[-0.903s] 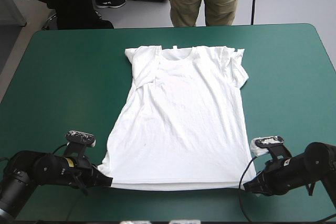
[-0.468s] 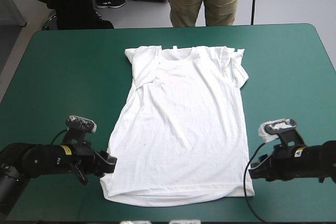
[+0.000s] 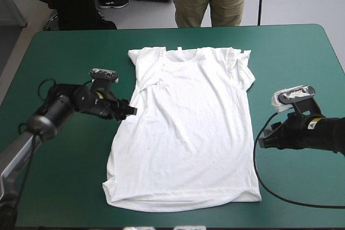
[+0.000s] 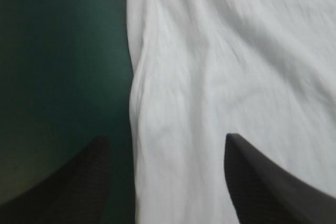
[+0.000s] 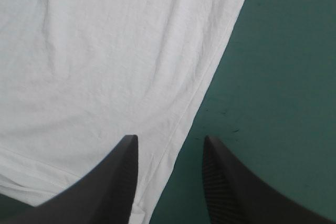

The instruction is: Fold the cloth

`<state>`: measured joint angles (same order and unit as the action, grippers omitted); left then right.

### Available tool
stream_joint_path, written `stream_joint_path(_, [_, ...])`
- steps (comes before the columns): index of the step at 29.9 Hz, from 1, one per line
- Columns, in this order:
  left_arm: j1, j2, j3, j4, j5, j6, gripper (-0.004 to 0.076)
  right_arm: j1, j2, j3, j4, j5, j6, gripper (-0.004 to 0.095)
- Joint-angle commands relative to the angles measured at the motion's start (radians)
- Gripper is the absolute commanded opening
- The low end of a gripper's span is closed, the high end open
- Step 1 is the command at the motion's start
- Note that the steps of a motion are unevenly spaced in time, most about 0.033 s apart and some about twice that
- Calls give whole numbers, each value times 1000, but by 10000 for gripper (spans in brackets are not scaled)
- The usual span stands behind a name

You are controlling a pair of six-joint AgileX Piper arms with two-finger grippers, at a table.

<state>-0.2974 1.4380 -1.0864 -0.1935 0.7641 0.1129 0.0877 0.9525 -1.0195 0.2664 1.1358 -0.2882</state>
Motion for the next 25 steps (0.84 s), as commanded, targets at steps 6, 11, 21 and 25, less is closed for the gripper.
stream_joint_path(6, [-2,291,-300,-1,-31,-7,457,-5,60,-33,40,-72,-39,364])
stream_joint_path(11, [6,389,-386,65,-3,-40,457,-5,60,-33,40,-81,-40,364])
stream_joint_path(21, [38,462,-403,13,-5,-38,389,-5,60,-33,65,-87,-47,364])
stream_joint_path(25, [38,494,-403,-51,31,35,377,-5,60,-33,78,-87,-49,364])
